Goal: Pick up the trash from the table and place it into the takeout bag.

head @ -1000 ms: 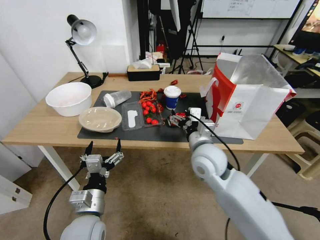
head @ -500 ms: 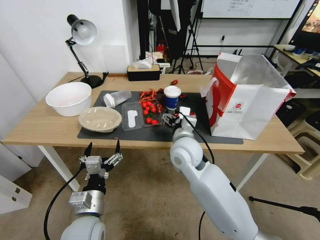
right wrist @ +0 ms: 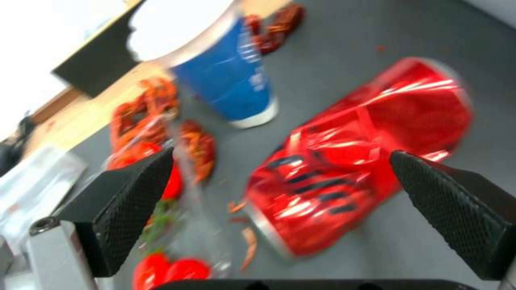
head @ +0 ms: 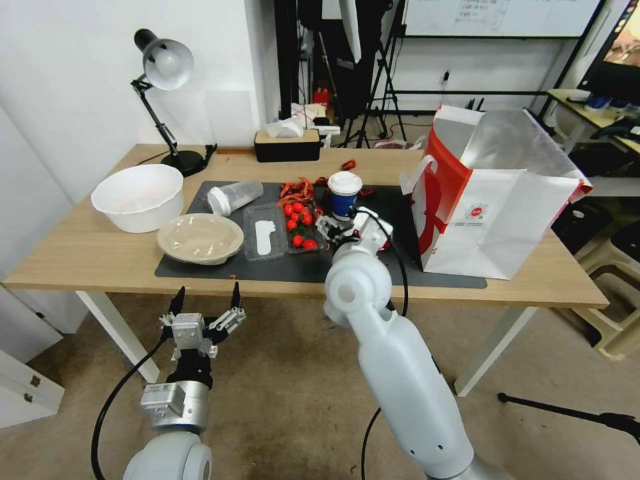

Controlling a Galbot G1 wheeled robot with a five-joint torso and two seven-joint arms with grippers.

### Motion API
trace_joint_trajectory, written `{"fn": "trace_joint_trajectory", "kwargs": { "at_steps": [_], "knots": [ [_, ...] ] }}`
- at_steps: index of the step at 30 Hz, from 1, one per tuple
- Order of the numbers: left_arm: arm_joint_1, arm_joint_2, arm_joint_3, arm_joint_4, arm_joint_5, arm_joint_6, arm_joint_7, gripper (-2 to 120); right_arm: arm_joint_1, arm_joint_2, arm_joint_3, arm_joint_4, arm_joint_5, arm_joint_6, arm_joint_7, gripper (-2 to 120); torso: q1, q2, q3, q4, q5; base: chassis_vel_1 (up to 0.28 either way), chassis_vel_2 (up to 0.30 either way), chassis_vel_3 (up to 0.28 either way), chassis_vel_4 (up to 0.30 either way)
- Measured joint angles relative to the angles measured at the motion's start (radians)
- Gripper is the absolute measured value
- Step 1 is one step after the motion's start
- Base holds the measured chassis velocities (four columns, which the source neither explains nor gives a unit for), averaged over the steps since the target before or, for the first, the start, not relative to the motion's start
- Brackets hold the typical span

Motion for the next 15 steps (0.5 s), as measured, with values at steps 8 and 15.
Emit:
{"fn": "trace_joint_trajectory", "kwargs": {
  "at_steps": [8, 15],
  "knots": [
    [-0.001, 0.000, -0.003, 0.009, -0.002, -0.006, -0.001, 100, 0.000, 0.063, 0.102, -0.006, 0.089, 0.006, 0.061, 100, 0.000, 0.000, 0.000, -0.0001, 0.0000, 0.000, 0.000, 0.000, 0.000],
    [0.000, 0.000, -0.001, 0.012, 0.001, -0.009, -0.002, 100, 0.041, 0.062, 0.180, -0.065, 0.165, 0.025, 0.132, 100, 0.000, 0.000, 0.000, 0.0001, 0.0002, 0.000, 0.000, 0.000, 0.000]
  ]
}}
